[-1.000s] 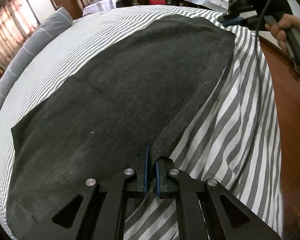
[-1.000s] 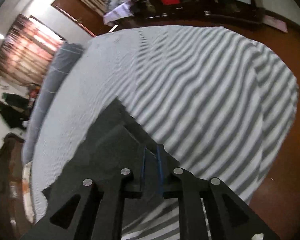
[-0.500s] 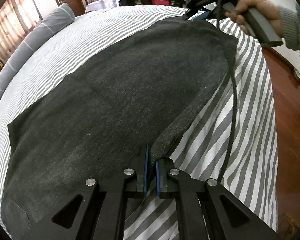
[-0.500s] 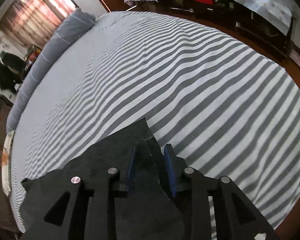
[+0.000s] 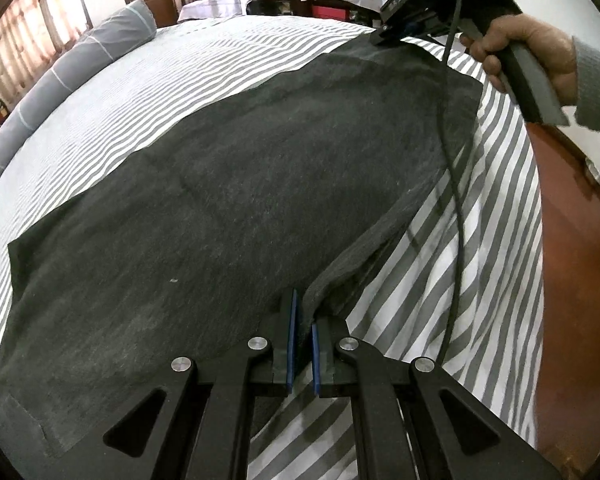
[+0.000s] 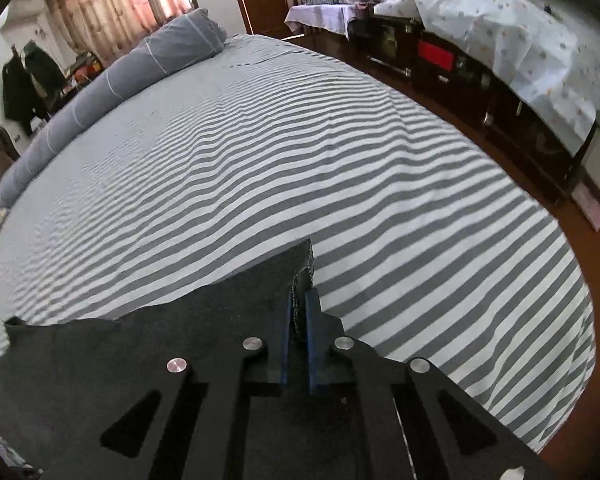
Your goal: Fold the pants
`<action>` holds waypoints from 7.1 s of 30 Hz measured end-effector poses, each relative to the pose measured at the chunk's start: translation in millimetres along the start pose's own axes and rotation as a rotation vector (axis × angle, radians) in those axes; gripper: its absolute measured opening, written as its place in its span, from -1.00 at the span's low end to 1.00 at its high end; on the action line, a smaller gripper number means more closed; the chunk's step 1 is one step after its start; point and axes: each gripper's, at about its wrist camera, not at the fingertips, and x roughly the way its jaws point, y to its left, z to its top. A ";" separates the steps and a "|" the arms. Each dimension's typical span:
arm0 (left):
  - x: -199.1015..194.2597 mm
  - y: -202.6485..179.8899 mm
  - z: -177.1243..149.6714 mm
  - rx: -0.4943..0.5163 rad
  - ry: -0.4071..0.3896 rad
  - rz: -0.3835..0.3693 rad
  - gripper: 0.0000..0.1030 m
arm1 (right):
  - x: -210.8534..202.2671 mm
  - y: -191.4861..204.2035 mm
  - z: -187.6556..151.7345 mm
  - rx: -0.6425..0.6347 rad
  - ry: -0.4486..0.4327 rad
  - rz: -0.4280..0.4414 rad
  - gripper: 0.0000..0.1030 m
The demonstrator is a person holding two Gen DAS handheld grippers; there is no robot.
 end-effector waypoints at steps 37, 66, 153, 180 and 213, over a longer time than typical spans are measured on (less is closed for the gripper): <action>-109.7 225.7 -106.2 -0.528 -0.147 0.198 0.00 | -13.8 315.8 -9.1 -0.311 0.243 0.505 -0.18; -74.6 264.5 -133.2 -0.564 -0.206 0.152 0.06 | 58.7 452.1 -56.4 -0.521 0.315 0.515 -0.91; 8.9 135.4 -10.2 -0.303 -0.055 0.198 0.18 | -16.7 6.4 -43.8 -0.144 0.063 0.288 -0.39; 10.6 136.7 -14.1 -0.304 -0.079 0.212 0.31 | 13.7 -2.6 -22.2 -0.085 0.105 0.340 -0.79; 24.7 131.7 11.3 -0.295 -0.106 0.234 0.32 | -3.3 -32.6 -10.3 0.088 -0.032 0.087 -0.40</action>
